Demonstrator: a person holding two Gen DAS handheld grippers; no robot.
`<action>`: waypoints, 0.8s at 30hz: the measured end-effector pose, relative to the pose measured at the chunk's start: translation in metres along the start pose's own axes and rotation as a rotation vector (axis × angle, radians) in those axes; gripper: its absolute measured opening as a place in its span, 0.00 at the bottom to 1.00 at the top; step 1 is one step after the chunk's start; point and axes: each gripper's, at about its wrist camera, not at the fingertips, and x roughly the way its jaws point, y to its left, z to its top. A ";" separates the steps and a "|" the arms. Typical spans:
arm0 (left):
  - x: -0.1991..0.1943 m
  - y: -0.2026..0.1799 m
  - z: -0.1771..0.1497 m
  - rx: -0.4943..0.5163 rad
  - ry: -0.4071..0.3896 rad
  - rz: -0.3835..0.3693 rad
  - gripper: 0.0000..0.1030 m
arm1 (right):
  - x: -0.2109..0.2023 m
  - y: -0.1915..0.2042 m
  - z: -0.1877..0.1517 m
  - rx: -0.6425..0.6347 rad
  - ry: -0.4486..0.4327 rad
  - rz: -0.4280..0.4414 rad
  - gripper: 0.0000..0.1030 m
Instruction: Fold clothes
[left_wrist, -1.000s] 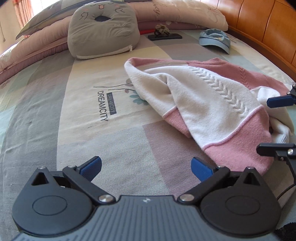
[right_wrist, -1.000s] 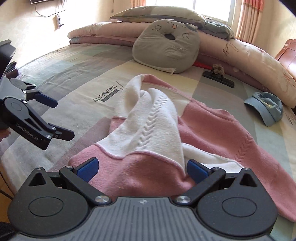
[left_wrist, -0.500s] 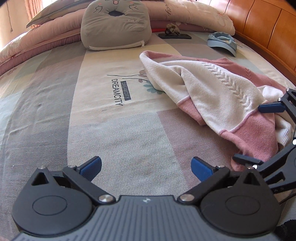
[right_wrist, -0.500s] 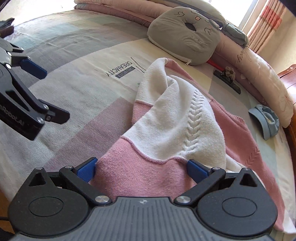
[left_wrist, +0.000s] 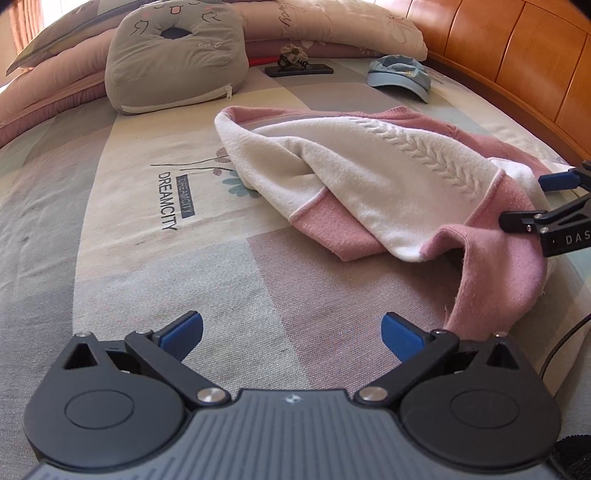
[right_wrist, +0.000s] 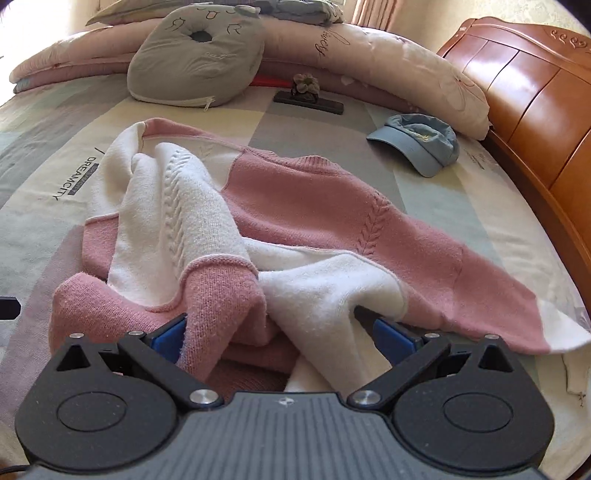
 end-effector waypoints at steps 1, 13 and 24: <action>0.002 -0.001 0.001 0.004 0.002 0.000 0.99 | 0.001 0.002 0.000 -0.030 -0.007 -0.015 1.00; 0.017 -0.004 -0.001 0.004 0.033 -0.032 0.99 | 0.053 -0.047 -0.015 0.186 0.123 0.162 1.00; 0.022 -0.008 0.001 0.012 0.042 -0.038 0.99 | 0.056 -0.039 -0.055 0.324 0.020 0.232 1.00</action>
